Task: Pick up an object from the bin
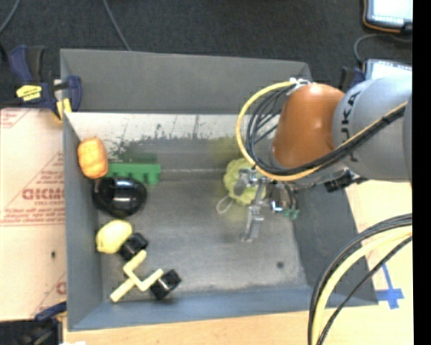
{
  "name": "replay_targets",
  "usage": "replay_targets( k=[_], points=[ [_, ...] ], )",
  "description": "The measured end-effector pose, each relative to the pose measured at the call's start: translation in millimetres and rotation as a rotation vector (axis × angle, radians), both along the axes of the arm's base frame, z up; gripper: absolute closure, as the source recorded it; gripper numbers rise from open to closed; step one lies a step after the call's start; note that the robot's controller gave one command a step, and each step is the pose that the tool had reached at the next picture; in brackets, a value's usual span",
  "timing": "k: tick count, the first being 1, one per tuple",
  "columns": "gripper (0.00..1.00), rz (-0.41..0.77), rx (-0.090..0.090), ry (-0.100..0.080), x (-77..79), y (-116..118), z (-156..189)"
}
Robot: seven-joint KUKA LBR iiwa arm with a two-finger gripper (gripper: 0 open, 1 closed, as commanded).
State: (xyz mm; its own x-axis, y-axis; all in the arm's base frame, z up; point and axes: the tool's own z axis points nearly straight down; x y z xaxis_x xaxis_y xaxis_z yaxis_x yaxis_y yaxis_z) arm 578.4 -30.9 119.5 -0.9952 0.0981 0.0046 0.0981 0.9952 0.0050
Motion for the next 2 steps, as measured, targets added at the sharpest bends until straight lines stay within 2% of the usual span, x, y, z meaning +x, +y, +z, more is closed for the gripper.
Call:
replay_targets(
  k=[1, 2],
  points=[
    [0.00, -0.053, -0.009, -0.013, 14.4, -37.7, 30.2],
    [0.00, -0.066, 0.000, -0.017, 36.1, 4.2, 18.6]
  ],
)
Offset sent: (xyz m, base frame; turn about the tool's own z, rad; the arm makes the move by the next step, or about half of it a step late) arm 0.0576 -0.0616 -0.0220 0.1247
